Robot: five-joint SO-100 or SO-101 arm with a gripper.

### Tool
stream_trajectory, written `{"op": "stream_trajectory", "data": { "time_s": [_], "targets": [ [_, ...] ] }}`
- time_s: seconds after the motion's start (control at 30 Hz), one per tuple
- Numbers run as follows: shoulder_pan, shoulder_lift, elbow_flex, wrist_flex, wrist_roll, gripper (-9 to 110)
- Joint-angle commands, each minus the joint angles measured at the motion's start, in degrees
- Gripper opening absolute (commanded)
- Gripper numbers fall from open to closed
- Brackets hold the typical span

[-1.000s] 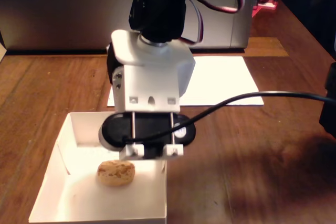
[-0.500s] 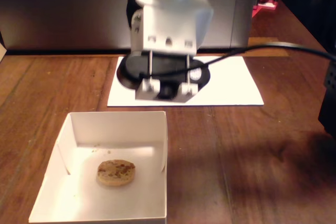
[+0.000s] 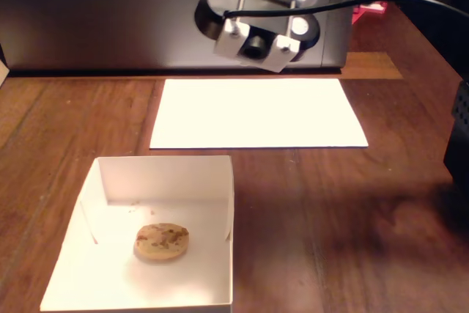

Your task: Grasp a mini cookies block and put it in the white box.

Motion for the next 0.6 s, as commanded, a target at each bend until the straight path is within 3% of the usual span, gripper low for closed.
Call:
{"op": "stream_trajectory", "data": {
  "time_s": [0.0,0.57],
  "targets": [
    [1.8,10.6,5.6,-2.4,0.5,0],
    [1.3,31.9,37.9,-13.4,1.8,0]
  ]
}}
